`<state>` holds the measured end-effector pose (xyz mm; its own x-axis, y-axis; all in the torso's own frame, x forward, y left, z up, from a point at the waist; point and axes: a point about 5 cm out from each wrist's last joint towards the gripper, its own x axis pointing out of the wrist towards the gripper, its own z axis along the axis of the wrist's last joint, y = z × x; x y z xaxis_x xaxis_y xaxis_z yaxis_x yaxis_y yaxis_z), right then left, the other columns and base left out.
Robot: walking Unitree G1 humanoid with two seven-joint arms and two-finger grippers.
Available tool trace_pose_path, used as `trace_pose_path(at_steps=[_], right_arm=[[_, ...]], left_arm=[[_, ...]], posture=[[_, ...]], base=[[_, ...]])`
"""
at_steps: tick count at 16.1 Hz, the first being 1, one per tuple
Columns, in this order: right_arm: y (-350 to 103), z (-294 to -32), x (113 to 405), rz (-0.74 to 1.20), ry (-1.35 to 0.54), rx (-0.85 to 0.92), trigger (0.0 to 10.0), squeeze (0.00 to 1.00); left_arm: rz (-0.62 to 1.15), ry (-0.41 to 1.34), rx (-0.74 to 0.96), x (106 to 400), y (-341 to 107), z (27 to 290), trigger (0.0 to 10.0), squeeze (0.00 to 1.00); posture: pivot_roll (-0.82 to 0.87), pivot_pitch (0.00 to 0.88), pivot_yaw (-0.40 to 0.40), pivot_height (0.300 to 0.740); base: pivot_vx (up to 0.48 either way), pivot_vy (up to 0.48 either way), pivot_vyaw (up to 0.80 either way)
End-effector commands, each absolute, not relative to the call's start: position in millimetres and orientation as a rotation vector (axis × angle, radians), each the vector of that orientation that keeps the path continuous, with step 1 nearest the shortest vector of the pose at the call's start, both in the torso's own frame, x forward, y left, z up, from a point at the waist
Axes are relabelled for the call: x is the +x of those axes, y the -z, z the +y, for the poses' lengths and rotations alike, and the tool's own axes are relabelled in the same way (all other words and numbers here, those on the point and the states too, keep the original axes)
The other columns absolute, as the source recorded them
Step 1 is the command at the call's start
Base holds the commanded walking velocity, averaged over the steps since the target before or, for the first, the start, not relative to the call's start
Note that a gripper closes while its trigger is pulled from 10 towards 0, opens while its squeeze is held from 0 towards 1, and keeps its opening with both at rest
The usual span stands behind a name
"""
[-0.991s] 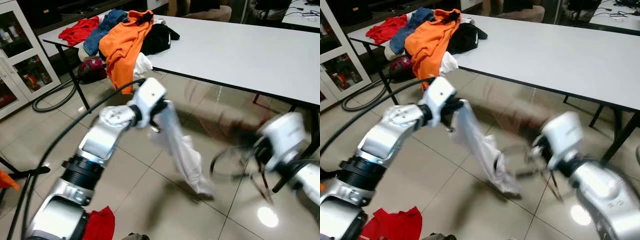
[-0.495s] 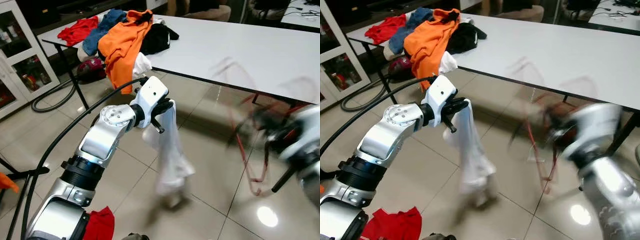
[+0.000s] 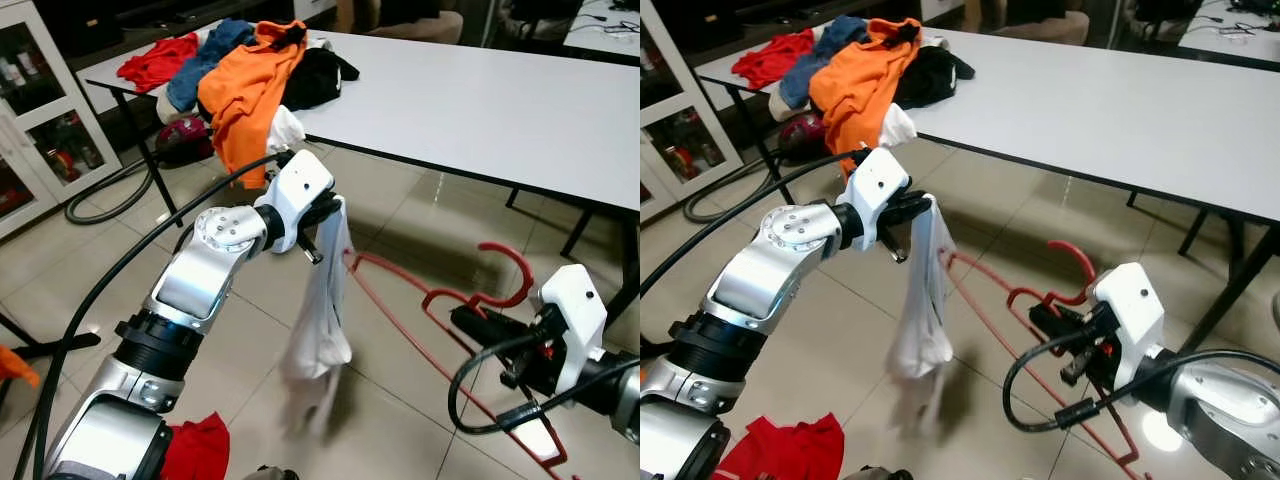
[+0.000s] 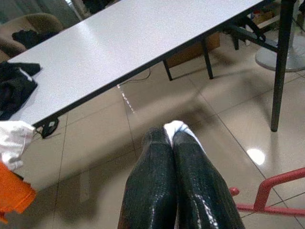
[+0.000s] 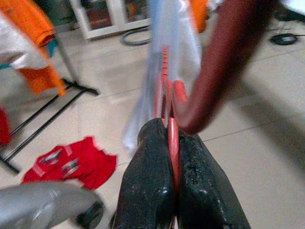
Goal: Hang hanger
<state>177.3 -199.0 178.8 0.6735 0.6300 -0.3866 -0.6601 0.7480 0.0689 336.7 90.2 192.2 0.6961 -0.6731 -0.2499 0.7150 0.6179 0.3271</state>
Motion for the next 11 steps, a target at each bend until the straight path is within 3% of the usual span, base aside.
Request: trace_pose_path(at_steps=[1, 11], right_arm=[[-178.6, -191.4, 170.3, 0.435, -0.802, -0.094, 10.0, 0.0], [-184.9, -196.5, 176.6, 0.43, -0.714, -0.131, 10.0, 0.0]], left_arm=[[0.108, 0.792, 0.447, 335.3, -192.5, 91.6, 10.0, 0.0], [0.139, 0.748, 0.432, 335.4, -186.5, 93.1, 10.0, 0.0]], posture=[[-0.24, 0.006, 0.104, 0.74], [-0.25, 0.0, 0.103, 0.74]], base=[[0.0, 0.0, 0.0], [0.0, 0.0, 0.0]])
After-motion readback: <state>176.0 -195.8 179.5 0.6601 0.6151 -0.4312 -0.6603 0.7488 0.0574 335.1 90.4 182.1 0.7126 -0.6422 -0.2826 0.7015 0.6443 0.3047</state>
